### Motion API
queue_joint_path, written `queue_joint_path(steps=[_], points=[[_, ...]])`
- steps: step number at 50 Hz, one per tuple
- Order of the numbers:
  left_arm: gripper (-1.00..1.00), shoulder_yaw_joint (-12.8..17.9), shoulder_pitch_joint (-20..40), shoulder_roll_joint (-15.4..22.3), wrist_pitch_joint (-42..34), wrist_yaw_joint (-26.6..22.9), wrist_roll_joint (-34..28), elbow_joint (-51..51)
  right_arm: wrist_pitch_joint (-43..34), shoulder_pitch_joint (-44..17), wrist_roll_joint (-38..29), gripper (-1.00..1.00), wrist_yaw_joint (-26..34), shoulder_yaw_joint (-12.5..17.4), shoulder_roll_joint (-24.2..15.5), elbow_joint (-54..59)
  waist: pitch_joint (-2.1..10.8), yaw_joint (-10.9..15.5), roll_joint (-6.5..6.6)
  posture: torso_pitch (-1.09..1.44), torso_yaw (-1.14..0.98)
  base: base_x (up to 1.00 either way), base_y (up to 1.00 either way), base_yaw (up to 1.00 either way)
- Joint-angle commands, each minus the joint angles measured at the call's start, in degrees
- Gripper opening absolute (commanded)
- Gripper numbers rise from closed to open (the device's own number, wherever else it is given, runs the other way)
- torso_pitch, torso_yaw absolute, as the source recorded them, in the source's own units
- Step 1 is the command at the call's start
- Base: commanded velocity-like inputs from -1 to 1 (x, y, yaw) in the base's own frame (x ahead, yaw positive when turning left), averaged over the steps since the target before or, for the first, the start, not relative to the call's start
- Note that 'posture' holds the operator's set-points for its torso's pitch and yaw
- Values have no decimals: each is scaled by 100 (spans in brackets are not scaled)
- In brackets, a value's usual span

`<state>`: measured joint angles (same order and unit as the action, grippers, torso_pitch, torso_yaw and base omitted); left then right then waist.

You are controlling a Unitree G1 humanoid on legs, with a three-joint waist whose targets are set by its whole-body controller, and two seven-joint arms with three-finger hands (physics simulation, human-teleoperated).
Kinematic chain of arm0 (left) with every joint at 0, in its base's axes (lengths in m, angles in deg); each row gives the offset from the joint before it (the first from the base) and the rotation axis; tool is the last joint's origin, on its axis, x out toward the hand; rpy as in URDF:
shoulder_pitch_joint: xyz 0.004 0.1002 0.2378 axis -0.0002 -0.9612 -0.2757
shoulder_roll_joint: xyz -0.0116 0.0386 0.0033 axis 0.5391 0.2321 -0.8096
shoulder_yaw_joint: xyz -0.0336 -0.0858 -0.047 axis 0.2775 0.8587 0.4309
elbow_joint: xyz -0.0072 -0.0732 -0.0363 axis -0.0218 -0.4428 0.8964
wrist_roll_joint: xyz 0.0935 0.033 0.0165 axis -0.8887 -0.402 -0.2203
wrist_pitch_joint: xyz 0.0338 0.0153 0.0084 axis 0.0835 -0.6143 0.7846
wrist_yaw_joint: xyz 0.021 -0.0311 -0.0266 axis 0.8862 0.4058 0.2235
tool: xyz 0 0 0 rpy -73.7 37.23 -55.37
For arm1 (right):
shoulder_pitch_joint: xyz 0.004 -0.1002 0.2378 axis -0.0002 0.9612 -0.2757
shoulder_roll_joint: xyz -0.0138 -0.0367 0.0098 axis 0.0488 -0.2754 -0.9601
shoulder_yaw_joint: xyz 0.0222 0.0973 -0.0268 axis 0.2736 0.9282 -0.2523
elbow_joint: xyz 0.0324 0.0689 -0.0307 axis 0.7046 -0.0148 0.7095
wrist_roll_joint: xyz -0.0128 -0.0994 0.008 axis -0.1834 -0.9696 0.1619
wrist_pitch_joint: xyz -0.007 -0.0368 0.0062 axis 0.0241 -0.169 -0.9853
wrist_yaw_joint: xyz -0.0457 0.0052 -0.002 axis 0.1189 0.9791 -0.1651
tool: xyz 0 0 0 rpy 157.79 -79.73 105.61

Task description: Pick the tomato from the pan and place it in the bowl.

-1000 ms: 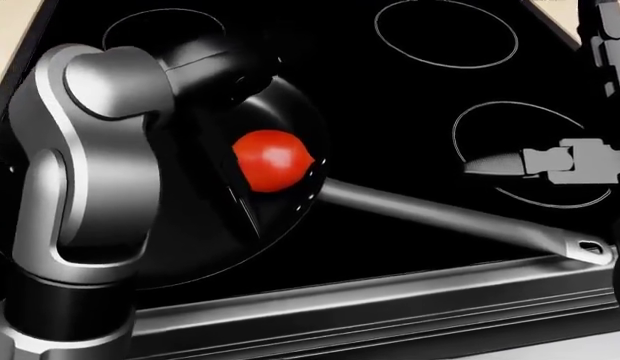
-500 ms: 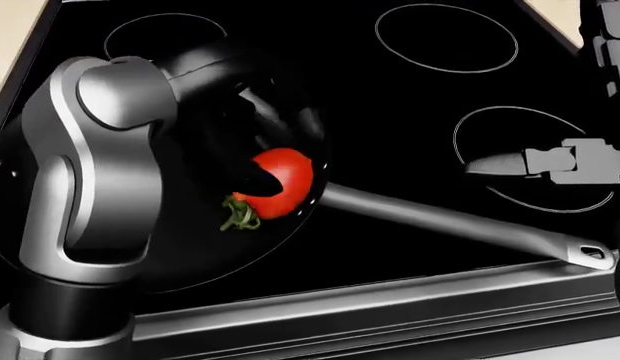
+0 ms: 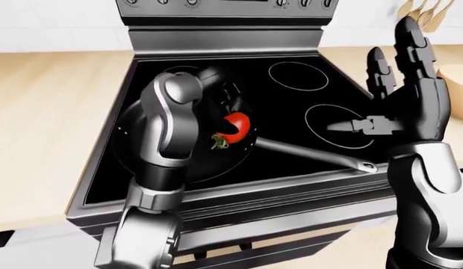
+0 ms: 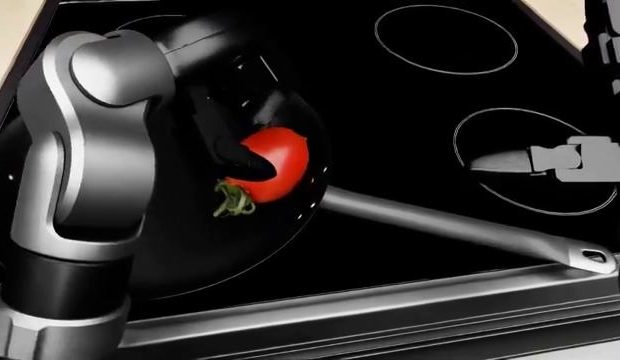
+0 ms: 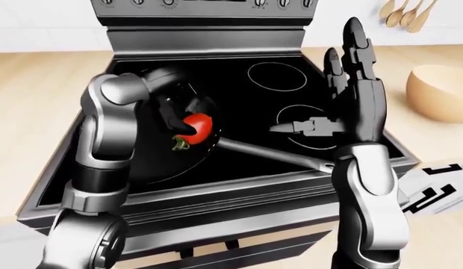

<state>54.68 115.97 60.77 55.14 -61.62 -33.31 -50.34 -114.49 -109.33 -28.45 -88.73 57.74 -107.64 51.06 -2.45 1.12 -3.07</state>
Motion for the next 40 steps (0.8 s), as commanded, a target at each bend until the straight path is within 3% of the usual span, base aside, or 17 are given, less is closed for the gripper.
queue_joint_path(steps=[1, 23, 40], points=[[-100, 49, 244, 40, 85, 76, 38, 154, 166, -129, -3, 100, -8, 68, -69, -176, 146, 1, -16, 0, 0, 0, 0, 0], [-100, 234, 1309, 519, -62, -2, 353, -306, -251, -356, 380, 100, -190, 254, -290, -260, 112, 13, -21, 0, 0, 0, 0, 0], [-100, 279, 1585, 716, -36, -38, 435, -455, -632, -537, 1062, 100, -452, 464, -677, -379, 97, 12, -43, 0, 0, 0, 0, 0]])
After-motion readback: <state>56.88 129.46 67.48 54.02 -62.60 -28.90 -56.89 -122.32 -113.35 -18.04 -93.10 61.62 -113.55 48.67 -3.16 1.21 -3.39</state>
